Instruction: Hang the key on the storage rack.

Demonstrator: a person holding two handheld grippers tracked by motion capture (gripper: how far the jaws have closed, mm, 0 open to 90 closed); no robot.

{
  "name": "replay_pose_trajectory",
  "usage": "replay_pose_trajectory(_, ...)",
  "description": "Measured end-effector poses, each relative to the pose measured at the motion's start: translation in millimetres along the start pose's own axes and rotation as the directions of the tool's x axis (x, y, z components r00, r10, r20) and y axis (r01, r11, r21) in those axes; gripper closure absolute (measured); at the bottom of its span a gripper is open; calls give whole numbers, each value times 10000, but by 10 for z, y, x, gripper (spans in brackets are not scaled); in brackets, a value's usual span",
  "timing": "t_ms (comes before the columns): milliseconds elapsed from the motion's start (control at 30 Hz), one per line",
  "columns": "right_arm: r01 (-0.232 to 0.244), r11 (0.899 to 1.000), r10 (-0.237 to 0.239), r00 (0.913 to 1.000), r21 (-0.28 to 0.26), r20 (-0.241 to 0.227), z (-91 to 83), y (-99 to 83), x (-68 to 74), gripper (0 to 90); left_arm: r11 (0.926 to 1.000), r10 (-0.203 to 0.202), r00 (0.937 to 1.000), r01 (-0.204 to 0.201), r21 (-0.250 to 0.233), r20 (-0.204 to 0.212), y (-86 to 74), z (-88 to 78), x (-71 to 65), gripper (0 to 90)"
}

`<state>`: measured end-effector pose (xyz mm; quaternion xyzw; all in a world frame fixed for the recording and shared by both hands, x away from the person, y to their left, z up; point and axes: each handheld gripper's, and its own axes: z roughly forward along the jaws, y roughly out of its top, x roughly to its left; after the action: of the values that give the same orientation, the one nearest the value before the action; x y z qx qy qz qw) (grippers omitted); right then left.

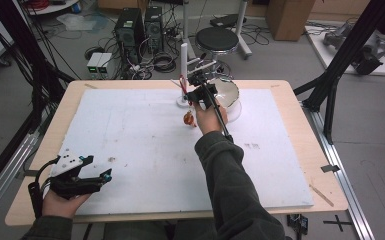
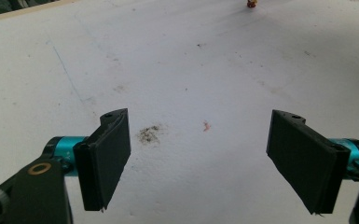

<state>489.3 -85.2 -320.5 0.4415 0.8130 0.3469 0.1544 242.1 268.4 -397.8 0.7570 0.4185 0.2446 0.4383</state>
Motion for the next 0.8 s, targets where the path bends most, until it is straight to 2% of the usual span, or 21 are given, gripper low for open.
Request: replay_pose_trajectory(800, -302, 9995, 301, 9995, 136, 39, 85, -19, -103, 859, 10000, -41, 10000, 41, -18, 0, -3, -1, 6, 220)
